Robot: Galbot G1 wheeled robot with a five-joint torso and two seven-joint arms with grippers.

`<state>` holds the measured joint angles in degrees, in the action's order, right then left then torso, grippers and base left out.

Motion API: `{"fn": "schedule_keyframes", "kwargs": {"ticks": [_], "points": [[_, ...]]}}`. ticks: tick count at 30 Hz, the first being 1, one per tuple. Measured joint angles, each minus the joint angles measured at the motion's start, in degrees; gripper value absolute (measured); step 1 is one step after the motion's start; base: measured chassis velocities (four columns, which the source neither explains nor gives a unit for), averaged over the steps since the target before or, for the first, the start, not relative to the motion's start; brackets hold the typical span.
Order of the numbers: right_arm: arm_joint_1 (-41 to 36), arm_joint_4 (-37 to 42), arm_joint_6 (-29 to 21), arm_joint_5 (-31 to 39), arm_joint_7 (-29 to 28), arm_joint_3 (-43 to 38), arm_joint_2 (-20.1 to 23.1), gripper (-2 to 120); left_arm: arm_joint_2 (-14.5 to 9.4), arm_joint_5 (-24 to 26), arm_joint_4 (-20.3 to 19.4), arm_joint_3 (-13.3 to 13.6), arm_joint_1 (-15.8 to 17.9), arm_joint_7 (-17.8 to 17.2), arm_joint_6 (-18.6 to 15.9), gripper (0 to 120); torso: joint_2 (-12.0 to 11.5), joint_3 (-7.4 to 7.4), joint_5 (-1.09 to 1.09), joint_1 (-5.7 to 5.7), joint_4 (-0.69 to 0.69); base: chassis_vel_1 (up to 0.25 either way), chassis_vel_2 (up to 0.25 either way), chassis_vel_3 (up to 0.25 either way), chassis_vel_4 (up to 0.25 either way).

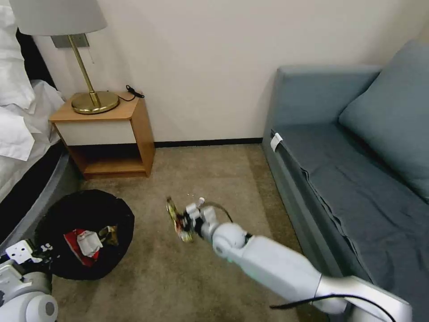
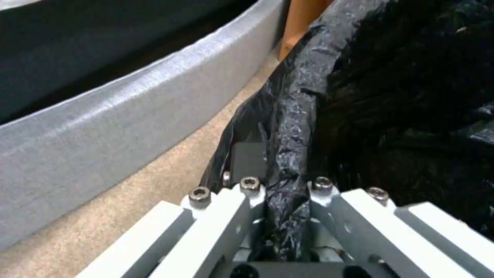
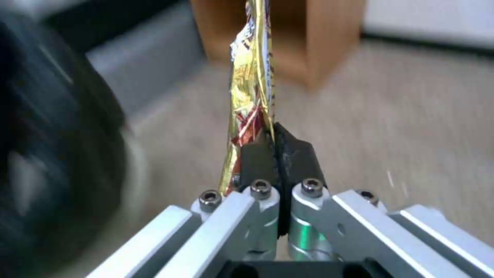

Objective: Pick up the trash bin, then pick up the garbage on the floor and place it into the trash bin.

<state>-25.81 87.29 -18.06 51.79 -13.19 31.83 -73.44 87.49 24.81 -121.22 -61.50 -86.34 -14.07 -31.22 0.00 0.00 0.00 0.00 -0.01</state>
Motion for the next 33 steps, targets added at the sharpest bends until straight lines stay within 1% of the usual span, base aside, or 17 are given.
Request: {"fn": "schedule_keyframes", "kwargs": {"ticks": [3, 4, 7, 8, 10, 13, 14, 17, 18, 21, 23, 25, 27, 28, 29, 30, 33], "points": [[2.7, 5.3, -0.9, 2.7, -2.8, 0.0, -2.1, 0, 0.3, -0.2, -0.1, 0.4, -0.2, 0.1, -0.2, 2, 0.0, 0.0, 0.0, 0.0, 0.02, 0.0, 0.0, 0.0, 0.0], [2.7, 5.3, -0.9, 2.7, -2.8, 0.0, -2.1, 0, 0.3, -0.2, -0.1, 0.4, -0.2, 0.1, -0.2, 2, 0.0, 0.0, 0.0, 0.0, 0.02, 0.0, 0.0, 0.0, 0.0], [4.0, 7.9, -1.2, 4.4, -5.1, 2.0, -4.2, 0, 0.8, -0.6, -0.2, 1.1, -0.1, 0.1, -0.3, 2, 0.0, 0.0, 0.0, 0.0, 0.01, 0.0, 0.0, 0.0, 0.0], [4.1, 8.4, -1.1, 5.2, -7.1, 4.5, -5.9, 0, 1.1, -0.9, -0.2, 1.5, 0.1, 0.1, -0.4, 2, 0.0, 0.0, -0.01, 0.0, 0.01, 0.0, 0.0, 0.0, 0.0], [3.9, 8.3, -0.8, 5.2, -7.7, 5.5, -6.5, 0, 1.2, -1.0, -0.2, 1.6, 0.1, 0.1, -0.4, 2, 0.0, 0.0, -0.01, 0.0, 0.01, 0.0, 0.0, 0.0, 0.0], [2.4, 6.0, 0.4, 4.5, -9.3, 10.1, -9.7, 0, 1.7, -1.5, -0.2, 2.0, 0.2, 0.1, -0.6, 2, 0.0, 0.0, -0.01, 0.0, 0.02, 0.0, 0.0, 0.0, 0.0], [2.4, 6.0, 0.4, 4.5, -9.3, 10.1, -9.7, 0, 1.7, -1.5, -0.2, 2.0, 0.2, 0.1, -0.6, 2, 0.0, 0.0, -0.01, 0.0, 0.02, 0.0, 0.0, 0.0, 0.0], [1.6, 3.2, 1.5, 3.2, -9.9, 12.9, -11.9, 0, 2.0, -1.9, -0.2, 2.2, 0.3, 0.2, -0.7, 2, 0.0, 0.0, -0.01, 0.0, 0.02, 0.0, 0.0, 0.0, 0.0], [1.1, 0.9, 2.2, 2.3, -10.1, 14.7, -13.5, 0, 2.2, -2.1, -0.3, 2.3, 0.3, 0.4, -0.7, 2, 0.0, 0.0, -0.01, 0.0, 0.01, 0.0, 0.0, 0.0, 0.0], [0.6, -0.8, 2.9, 1.8, -10.1, 15.9, -14.8, 0, 2.4, -2.2, -0.5, 2.4, 0.3, 0.4, -0.7, 2, 0.0, 0.0, -0.01, 0.0, 0.01, 0.0, 0.0, 0.0, 0.0], [0.3, -1.5, 3.2, 1.5, -10.1, 16.4, -15.6, 8, 2.5, -2.3, -0.5, 2.4, 0.2, 0.5, -0.7, 2, 0.0, 0.0, -0.01, 0.0, 0.01, 0.0, 0.0, 0.0, 0.0], [0.3, -1.6, 3.3, 1.3, -10.1, 16.5, -15.6, 12, 2.5, -2.4, -0.5, 2.4, 0.2, 0.5, -0.7, 2, 0.0, 0.0, -0.01, 0.0, 0.02, 0.0, 0.0, 0.0, 0.0], [0.3, -1.6, 3.4, 1.0, -10.1, 16.5, -15.7, 23, 2.5, -2.4, -0.6, 2.4, 0.2, 0.6, -0.7, 2, 0.0, 0.0, 0.0, 0.0, 0.01, 0.0, 0.0, 0.0, 0.0], [0.3, -1.5, 3.4, 0.9, -10.0, 16.5, -15.4, 28, 2.5, -2.4, -0.6, 2.3, 0.2, 0.6, -0.7, 2, 0.0, 0.0, 0.0, 0.0, 0.01, 0.0, 0.0, 0.0, 0.0], [0.3, -1.5, 3.4, 0.9, -10.0, 16.5, -15.4, 28, 2.5, -2.4, -0.6, 2.3, 0.2, 0.6, -0.7, 2, 0.0, 0.0, 0.0, 0.0, 0.01, 0.0, 0.0, 0.0, 0.0], [0.4, -1.3, 3.4, 0.7, -10.0, 16.5, -15.1, 31, 2.5, -2.4, -0.7, 2.3, 0.2, 0.6, -0.7, 2, 0.0, 0.0, 0.0, 0.0, 0.0, 0.0, 0.0, 0.0, 0.0], [0.6, 0.2, 3.4, 0.1, -10.1, 15.7, -13.9, 45, 2.4, -2.4, -0.7, 2.3, 0.2, 0.7, -0.8, 2, 0.0, 0.0, 0.0, 0.0, 0.02, 0.0, 0.0, 0.0, 0.0]]}}
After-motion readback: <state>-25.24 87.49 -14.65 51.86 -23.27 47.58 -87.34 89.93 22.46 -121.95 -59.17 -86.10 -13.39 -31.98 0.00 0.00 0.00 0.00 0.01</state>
